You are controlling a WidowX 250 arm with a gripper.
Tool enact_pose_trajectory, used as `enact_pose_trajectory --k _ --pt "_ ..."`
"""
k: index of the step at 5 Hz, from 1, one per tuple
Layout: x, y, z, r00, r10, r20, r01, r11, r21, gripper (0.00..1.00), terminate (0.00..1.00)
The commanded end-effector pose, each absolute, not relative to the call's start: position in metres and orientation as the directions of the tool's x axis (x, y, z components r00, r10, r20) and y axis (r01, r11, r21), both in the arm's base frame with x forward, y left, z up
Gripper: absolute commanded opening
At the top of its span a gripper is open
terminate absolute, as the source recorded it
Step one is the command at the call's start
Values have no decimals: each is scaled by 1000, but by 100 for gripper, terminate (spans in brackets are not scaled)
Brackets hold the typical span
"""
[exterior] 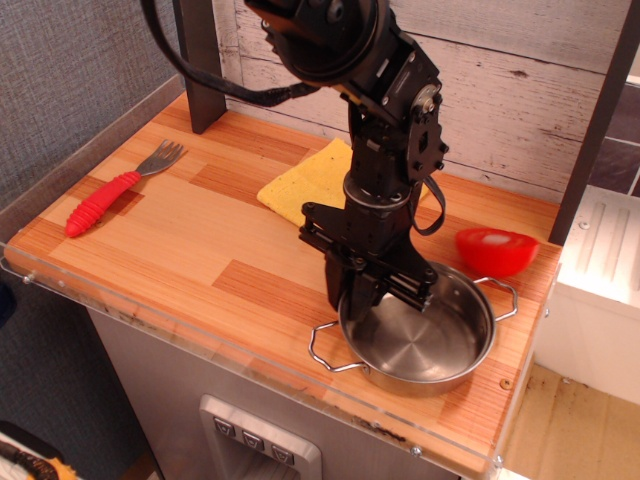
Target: Move the pan to the right side of the red fork
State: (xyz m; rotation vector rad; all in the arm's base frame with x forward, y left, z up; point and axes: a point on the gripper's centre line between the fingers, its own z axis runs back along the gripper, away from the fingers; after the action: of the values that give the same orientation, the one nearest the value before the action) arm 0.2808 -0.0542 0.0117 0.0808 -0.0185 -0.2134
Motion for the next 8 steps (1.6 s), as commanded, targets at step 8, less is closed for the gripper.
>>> enact_pose_trajectory --k 8 --pt "281 168 70 998 53 33 -58 982 182 0 0"
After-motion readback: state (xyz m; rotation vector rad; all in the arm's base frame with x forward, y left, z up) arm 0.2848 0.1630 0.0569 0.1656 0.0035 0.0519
